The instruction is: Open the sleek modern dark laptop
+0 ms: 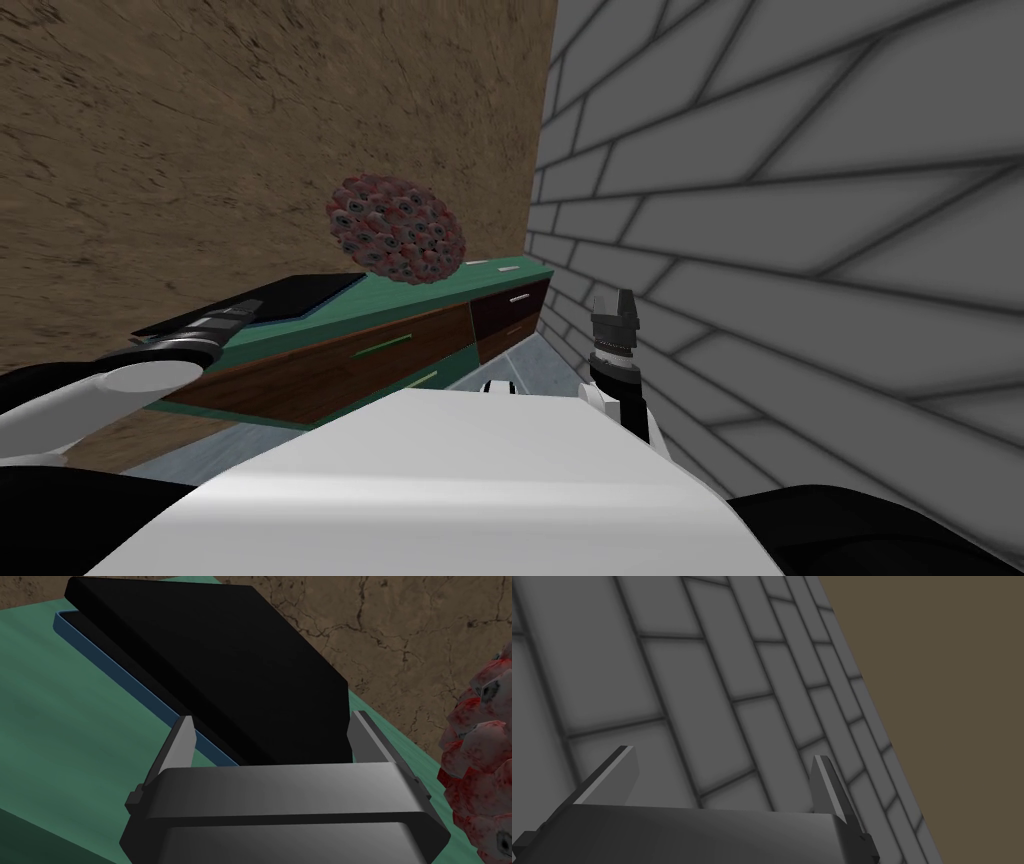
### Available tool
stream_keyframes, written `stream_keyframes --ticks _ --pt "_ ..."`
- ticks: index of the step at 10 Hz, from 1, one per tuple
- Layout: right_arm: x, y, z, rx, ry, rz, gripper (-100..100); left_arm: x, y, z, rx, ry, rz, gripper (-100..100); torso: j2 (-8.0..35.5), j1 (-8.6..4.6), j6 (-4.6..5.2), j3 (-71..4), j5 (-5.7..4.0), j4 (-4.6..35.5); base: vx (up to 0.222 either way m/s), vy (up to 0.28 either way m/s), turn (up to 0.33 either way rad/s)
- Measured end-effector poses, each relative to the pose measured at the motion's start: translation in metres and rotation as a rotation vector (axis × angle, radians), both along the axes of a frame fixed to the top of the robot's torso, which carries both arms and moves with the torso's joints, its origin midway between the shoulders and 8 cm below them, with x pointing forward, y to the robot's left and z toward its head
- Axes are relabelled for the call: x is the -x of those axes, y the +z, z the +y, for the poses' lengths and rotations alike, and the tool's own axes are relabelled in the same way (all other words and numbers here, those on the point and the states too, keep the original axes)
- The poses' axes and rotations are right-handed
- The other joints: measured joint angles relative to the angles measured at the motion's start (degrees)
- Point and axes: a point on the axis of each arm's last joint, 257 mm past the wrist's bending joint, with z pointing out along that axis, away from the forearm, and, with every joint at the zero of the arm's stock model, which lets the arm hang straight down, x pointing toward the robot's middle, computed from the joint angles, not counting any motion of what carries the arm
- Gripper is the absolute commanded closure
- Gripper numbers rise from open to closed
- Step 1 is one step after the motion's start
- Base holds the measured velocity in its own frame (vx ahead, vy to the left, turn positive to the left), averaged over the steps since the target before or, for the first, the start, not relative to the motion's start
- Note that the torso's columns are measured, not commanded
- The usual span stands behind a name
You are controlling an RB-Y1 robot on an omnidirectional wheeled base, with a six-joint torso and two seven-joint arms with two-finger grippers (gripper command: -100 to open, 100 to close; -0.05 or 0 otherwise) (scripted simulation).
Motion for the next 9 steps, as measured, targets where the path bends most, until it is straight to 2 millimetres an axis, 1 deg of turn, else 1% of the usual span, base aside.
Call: stream_keyframes --ticks 2,4,6,8,9 --pt "0.000 0.000 0.000 0.000 0.000 0.000 0 0.000 0.000 0.000 -0.029 -0.002 0.028 -100 0.03 -0.06 0.01 0.02 -0.02 0.01 -0.009 -0.014 0.052" --pt "0.000 0.000 0.000 0.000 0.000 0.000 0 -0.009 -0.001 0.007 0.015 0.001 0.012 -100 0.10 -0.20 0.02 0.07 -0.06 0.03 -0.022 -0.035 0.035" --pt "0.000 0.000 0.000 0.000 0.000 0.000 0 -0.019 0.001 0.003 0.028 -0.017 0.008 -100 -0.01 -0.01 0.01 -0.01 -0.01 0.00 -0.002 -0.004 -0.009" --pt "0.000 0.000 0.000 0.000 0.000 0.000 0 -0.020 0.001 0.003 0.005 -0.021 0.028 -100 0.00 -0.01 0.00 0.00 0.00 0.00 0.001 0.003 0.001" --pt "0.000 0.000 0.000 0.000 0.000 0.000 0 -0.020 0.001 0.003 -0.009 -0.022 0.039 -100 0.03 -0.06 0.01 0.02 -0.02 0.01 -0.022 -0.027 0.121"
